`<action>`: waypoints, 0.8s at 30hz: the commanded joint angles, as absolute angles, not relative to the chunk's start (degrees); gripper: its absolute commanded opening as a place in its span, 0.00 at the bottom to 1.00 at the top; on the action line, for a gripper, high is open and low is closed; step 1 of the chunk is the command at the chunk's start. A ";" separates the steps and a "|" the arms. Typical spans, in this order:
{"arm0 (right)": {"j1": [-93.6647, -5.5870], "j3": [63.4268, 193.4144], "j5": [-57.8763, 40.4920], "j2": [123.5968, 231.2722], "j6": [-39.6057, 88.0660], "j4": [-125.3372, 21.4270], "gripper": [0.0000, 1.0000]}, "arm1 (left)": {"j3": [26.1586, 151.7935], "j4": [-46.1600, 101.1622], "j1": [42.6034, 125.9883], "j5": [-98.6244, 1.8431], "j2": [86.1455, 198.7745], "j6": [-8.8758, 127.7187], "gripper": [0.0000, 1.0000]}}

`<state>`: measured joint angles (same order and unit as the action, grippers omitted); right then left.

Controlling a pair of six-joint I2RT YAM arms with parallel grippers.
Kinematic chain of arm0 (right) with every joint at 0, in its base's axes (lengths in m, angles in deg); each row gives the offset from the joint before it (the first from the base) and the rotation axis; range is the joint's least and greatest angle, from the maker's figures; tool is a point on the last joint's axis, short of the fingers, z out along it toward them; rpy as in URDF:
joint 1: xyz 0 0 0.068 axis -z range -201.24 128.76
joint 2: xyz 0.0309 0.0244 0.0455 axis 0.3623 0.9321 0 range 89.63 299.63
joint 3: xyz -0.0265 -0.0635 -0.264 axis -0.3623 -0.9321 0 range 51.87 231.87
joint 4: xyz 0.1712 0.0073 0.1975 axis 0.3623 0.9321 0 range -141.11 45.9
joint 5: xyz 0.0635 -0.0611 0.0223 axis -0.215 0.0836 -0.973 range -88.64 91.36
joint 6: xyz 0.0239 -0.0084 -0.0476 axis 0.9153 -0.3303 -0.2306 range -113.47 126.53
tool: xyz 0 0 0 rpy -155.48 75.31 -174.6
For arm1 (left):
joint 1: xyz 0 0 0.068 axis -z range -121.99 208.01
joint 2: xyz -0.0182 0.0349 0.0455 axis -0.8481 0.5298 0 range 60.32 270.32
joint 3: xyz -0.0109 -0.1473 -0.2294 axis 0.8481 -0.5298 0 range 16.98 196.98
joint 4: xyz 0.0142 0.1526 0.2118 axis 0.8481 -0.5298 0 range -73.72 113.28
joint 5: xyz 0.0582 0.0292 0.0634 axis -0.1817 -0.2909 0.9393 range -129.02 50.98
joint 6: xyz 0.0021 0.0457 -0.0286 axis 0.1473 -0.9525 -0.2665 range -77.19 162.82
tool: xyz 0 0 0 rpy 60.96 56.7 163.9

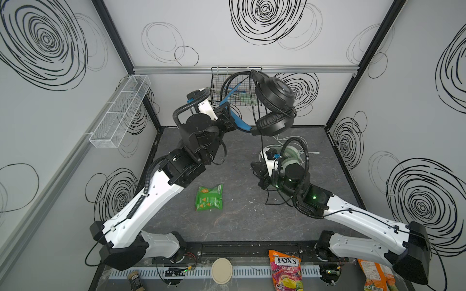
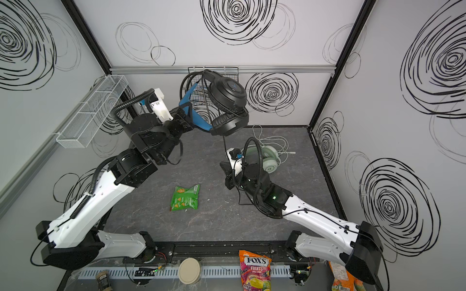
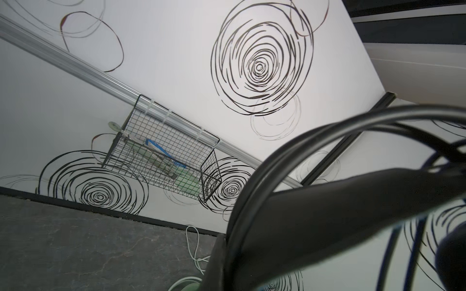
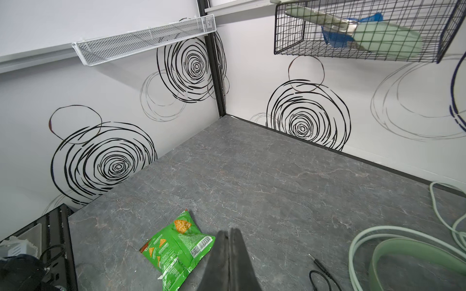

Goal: Wrap the headphones

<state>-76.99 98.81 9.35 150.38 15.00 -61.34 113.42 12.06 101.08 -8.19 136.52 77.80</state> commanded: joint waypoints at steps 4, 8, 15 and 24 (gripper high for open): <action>-83.32 100.77 14.84 148.64 12.58 -53.71 0.02 | 116.40 17.04 98.25 -0.99 138.49 77.60 0.00; -90.22 103.70 21.09 149.43 8.64 -49.31 0.01 | 114.93 18.65 97.67 4.89 139.97 70.89 0.00; -95.96 112.24 28.48 151.98 2.97 -42.59 0.01 | 109.90 25.23 98.30 14.11 142.71 54.81 0.00; -96.31 125.08 35.23 153.71 -9.85 -34.86 0.03 | 102.20 33.16 99.84 17.14 142.07 41.53 0.00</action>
<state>-94.89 120.82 32.85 154.23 -2.77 -37.30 103.10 21.13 100.53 11.04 142.77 46.72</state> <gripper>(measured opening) 0.060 0.083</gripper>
